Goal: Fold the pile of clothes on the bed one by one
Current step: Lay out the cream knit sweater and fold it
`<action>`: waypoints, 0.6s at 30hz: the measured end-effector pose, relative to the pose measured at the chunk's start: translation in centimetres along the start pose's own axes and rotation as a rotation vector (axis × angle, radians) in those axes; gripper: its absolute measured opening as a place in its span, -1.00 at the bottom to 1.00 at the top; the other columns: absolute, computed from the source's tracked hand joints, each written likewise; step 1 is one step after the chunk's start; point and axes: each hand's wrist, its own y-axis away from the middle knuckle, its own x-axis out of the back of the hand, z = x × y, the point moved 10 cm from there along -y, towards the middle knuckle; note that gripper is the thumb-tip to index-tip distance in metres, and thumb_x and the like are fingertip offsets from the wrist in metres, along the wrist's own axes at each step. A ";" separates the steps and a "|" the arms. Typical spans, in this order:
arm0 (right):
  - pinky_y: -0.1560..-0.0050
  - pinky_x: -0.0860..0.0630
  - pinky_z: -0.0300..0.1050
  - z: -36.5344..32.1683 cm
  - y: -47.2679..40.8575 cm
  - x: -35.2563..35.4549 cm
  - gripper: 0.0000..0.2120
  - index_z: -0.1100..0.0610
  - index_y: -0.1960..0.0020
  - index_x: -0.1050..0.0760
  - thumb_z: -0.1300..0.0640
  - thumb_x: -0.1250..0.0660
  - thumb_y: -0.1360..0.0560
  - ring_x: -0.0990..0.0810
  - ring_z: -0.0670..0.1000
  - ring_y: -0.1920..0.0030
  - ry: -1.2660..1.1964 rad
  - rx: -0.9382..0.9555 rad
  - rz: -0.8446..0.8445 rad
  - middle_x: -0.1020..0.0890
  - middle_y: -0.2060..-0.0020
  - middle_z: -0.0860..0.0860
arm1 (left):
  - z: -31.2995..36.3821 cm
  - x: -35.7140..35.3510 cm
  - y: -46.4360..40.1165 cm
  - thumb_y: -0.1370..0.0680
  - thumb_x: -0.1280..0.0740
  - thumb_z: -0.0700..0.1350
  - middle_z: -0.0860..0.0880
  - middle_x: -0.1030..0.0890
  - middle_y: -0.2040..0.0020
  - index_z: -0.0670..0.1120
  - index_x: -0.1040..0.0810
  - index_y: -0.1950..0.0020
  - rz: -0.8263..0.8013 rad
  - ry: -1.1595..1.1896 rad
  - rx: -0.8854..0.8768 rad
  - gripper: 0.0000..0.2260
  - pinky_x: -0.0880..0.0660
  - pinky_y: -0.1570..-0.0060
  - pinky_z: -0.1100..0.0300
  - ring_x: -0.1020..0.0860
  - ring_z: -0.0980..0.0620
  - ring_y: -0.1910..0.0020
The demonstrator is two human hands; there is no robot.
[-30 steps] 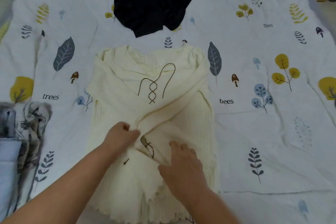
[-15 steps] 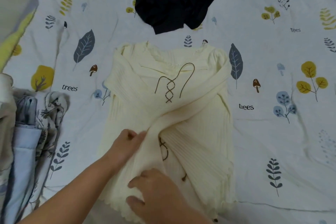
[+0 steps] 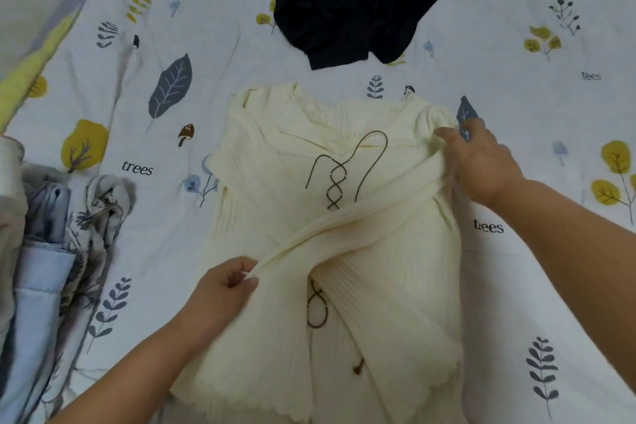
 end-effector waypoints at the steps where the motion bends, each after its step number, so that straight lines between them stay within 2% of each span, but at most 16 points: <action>1: -0.06 -0.37 0.10 -0.1 -0.6 -0.3 -0.48 0.16 -0.37 -0.27 0.18 -0.30 -0.44 -0.39 0.30 -0.12 0.113 0.065 -0.037 -0.29 -0.25 0.23 | 0.0 0.0 -0.1 -0.55 -0.25 -0.29 0.01 -0.57 0.37 -0.15 -0.60 0.11 0.013 0.001 -0.005 -0.85 -0.31 0.48 0.43 -0.41 0.25 0.54; 3: -0.02 -0.38 0.08 0.0 -1.9 -0.5 -0.52 0.23 -0.28 -0.35 0.26 -0.37 -0.39 -0.39 0.26 -0.10 0.222 0.120 -0.077 -0.35 -0.17 0.23 | -0.2 0.2 -0.4 -0.54 -0.27 -0.27 0.01 -0.56 0.41 -0.13 -0.62 0.13 0.033 -0.002 -0.012 -0.86 -0.30 0.49 0.45 -0.41 0.25 0.54; 5: -0.01 -0.38 0.05 -0.3 -3.4 -0.3 -0.65 0.27 -0.20 -0.44 0.32 -0.32 -0.41 -0.39 0.23 -0.09 0.184 0.163 -0.074 -0.41 -0.11 0.24 | -0.6 0.2 -0.8 -0.54 -0.29 -0.25 -0.11 -0.59 0.38 -0.09 -0.62 0.16 0.024 0.012 -0.013 -0.85 -0.32 0.45 0.43 -0.46 0.18 0.47; 6: -0.04 -0.39 0.05 -0.3 -4.2 0.1 -0.69 0.28 -0.16 -0.48 0.34 -0.29 -0.42 -0.39 0.23 -0.10 0.121 0.165 -0.066 -0.43 -0.10 0.26 | -0.8 0.1 -1.0 -0.54 -0.29 -0.25 -0.13 -0.58 0.38 -0.08 -0.62 0.18 0.010 0.023 -0.012 -0.84 -0.33 0.44 0.42 -0.46 0.16 0.46; 9: -0.13 -0.36 -0.05 0.8 -6.8 1.5 -0.70 0.24 -0.10 -0.57 0.38 -0.19 -0.44 -0.45 0.22 -0.16 -0.111 0.045 -0.066 -0.53 -0.10 0.24 | -1.4 0.0 -1.6 -0.53 -0.31 -0.27 0.04 -0.45 0.51 -0.09 -0.61 0.22 -0.009 0.030 -0.005 -0.83 -0.26 0.50 0.43 -0.35 0.22 0.55; 11: -0.11 -0.37 -0.10 2.3 -8.0 1.5 -0.69 0.21 -0.03 -0.59 0.42 -0.16 -0.44 -0.49 0.18 -0.11 -0.308 -0.092 -0.132 -0.57 -0.09 0.19 | -1.5 0.2 -2.0 -0.52 -0.32 -0.27 0.08 -0.41 0.54 -0.10 -0.60 0.23 -0.006 -0.009 -0.018 -0.84 -0.23 0.52 0.44 -0.31 0.23 0.57; 13: 0.00 -0.40 -0.16 3.6 -8.5 1.2 -0.74 0.20 0.07 -0.56 0.43 -0.14 -0.48 -0.48 0.12 0.02 -0.529 -0.203 -0.188 -0.55 -0.06 0.19 | -1.6 0.1 -2.2 -0.52 -0.33 -0.24 0.07 -0.42 0.53 -0.09 -0.58 0.26 -0.012 -0.026 -0.025 -0.84 -0.23 0.50 0.43 -0.30 0.22 0.57; 15: 0.16 -0.38 -0.24 4.8 -8.9 1.4 -0.78 0.23 0.06 -0.55 0.38 -0.14 -0.52 -0.45 0.09 0.06 -0.601 -0.274 -0.108 -0.55 -0.09 0.22 | -1.7 0.2 -2.4 -0.51 -0.35 -0.20 0.09 -0.37 0.54 -0.09 -0.52 0.34 0.007 -0.046 -0.028 -0.79 -0.22 0.50 0.41 -0.28 0.20 0.57; 16: 0.15 -0.40 -0.19 5.4 -9.0 2.0 -0.81 0.25 -0.02 -0.54 0.33 -0.17 -0.53 -0.47 0.13 0.01 -0.553 -0.305 0.000 -0.56 -0.11 0.24 | -1.7 0.4 -2.4 -0.51 -0.36 -0.18 0.09 -0.35 0.55 -0.09 -0.47 0.38 0.034 -0.062 -0.025 -0.75 -0.22 0.49 0.39 -0.27 0.19 0.57; 18: -0.08 -0.40 -0.01 6.3 -8.4 3.2 -0.74 0.21 -0.20 -0.44 0.16 -0.23 -0.54 -0.42 0.20 -0.20 -0.418 -0.369 0.221 -0.54 -0.14 0.24 | -1.4 1.2 -2.5 -0.50 -0.38 -0.12 0.08 -0.32 0.56 -0.07 -0.38 0.43 0.122 -0.141 -0.033 -0.68 -0.21 0.47 0.34 -0.27 0.16 0.56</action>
